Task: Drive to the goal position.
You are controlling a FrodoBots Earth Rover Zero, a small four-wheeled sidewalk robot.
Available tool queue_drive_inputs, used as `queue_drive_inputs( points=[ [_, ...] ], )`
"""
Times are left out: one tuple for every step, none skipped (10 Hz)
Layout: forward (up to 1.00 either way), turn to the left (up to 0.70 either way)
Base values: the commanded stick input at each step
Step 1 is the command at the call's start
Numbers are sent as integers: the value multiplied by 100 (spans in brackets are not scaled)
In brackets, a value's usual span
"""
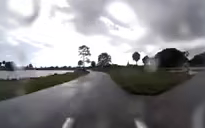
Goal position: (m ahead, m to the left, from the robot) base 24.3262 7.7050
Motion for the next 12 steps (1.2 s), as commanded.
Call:
queue_drive_inputs(
  points=[
    [100, 0],
    [100, 0],
    [100, 0],
    [100, 0],
    [100, 0],
    [100, 0],
    [100, 0],
    [100, 0],
    [100, 0],
    [100, 0],
    [100, 0],
    [100, 0]
  ],
)
